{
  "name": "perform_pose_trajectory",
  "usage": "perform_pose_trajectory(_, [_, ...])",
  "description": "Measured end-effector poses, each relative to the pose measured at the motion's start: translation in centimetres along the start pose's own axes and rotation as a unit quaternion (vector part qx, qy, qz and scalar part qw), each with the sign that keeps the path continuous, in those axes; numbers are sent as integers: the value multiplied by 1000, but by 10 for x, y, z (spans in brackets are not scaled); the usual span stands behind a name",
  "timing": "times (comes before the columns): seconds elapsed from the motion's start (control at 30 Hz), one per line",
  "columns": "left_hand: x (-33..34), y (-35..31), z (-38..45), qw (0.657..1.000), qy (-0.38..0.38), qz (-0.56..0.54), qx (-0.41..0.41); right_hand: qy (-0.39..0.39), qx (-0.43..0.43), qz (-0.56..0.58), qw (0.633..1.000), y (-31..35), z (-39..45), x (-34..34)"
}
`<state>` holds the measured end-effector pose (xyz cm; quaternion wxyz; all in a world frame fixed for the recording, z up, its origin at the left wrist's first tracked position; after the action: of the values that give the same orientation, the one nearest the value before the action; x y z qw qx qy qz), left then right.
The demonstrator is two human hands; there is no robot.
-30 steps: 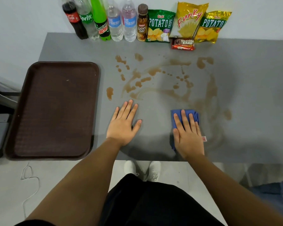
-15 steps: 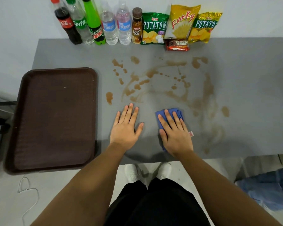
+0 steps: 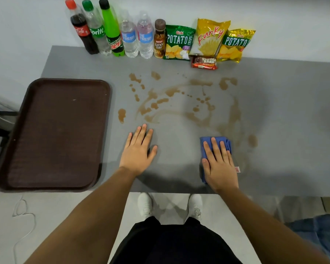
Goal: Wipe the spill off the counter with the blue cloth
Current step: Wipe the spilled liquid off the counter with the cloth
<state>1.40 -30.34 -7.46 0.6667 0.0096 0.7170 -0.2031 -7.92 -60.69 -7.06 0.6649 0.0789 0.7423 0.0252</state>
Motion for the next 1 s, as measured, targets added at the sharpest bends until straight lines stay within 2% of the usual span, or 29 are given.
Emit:
perform_pose_trajectory(0.2, [13, -58, -1, 997, -38, -62, -15, -14, 6, 9, 1000, 22, -28, 10])
perform_pose_trajectory(0.33, [32, -82, 1, 999, -27, -29, -32, -4, -17, 7, 1000, 19, -21, 9])
perform_pose_trajectory(0.53, [37, -79, 1, 999, -37, 3, -34, -18, -87, 18, 996, -14, 24, -10])
perform_pose_trajectory(0.8, [35, -81, -2, 999, -36, 0, -33, -9, -32, 15, 999, -76, 22, -20])
perform_pose_trajectory(1.0, [35, -81, -1, 999, -32, 1, -34, 3, 14, 1, 1000, -66, -24, -15])
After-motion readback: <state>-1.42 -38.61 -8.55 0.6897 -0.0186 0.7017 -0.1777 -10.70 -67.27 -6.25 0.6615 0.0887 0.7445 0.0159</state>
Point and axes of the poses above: each hand's wrist, its own z-axis towards the middle knuckle, its own x-axis out of the palm, y = z × x, the point moved 2 cm from there along z, towards the middle knuckle, and after that the axes turned 4 degrees about -y, right-handed, at the moved point
